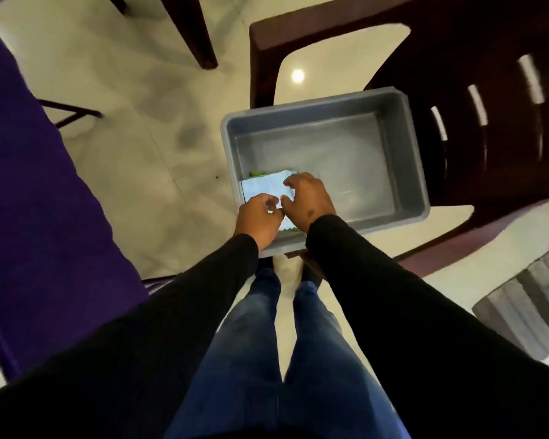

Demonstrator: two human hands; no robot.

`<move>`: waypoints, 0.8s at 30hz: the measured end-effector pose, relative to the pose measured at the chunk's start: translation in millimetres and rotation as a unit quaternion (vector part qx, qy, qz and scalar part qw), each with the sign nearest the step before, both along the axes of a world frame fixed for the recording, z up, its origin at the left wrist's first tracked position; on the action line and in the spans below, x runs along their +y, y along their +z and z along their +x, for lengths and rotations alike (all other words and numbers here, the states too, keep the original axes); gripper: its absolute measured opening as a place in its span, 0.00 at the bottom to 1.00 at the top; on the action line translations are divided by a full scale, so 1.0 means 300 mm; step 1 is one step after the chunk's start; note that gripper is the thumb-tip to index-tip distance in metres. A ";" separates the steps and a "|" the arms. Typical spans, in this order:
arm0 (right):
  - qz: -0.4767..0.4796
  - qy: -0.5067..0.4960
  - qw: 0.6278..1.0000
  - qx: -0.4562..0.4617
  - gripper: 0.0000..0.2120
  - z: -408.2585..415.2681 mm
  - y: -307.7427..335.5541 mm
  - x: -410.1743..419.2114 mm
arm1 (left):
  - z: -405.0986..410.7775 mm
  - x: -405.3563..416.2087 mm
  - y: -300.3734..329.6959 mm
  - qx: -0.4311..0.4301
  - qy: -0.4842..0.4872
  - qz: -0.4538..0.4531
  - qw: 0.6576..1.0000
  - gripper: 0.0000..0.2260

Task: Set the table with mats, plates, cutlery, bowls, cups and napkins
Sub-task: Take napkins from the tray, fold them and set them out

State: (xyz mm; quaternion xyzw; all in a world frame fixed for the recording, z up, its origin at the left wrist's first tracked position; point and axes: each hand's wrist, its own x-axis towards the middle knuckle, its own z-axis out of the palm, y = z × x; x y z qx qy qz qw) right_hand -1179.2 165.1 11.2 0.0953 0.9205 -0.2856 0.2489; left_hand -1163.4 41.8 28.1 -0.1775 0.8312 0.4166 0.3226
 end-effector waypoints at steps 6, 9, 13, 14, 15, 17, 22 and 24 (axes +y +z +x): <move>0.084 0.113 0.990 -0.014 0.22 -0.130 -0.271 -0.017 | -0.079 0.022 -0.211 -0.021 0.026 -0.035 0.999 0.18; 0.117 0.156 0.980 -0.035 0.21 -0.153 -0.325 -0.013 | -0.087 0.040 -0.258 -0.041 0.042 -0.034 0.998 0.18; 0.152 0.162 0.975 -0.006 0.14 -0.158 -0.349 -0.010 | -0.066 0.050 -0.289 -0.050 0.067 -0.025 0.996 0.18; 0.145 0.160 0.976 -0.009 0.14 -0.162 -0.351 -0.011 | -0.063 0.050 -0.294 -0.050 0.076 -0.022 0.996 0.18; 0.132 0.156 0.979 -0.014 0.13 -0.164 -0.348 -0.015 | -0.059 0.047 -0.294 -0.049 0.087 -0.017 0.995 0.17; 0.092 0.128 0.987 -0.023 0.11 -0.164 -0.315 -0.019 | -0.056 0.044 -0.272 -0.048 0.103 -0.008 0.993 0.16; -0.079 -0.012 0.996 -0.027 0.13 -0.131 -0.156 -0.006 | -0.059 0.034 -0.164 0.029 0.105 -0.004 0.994 0.15; -0.138 -0.041 0.989 -0.025 0.15 -0.118 -0.056 0.007 | -0.054 0.021 -0.105 0.060 0.090 -0.005 0.994 0.16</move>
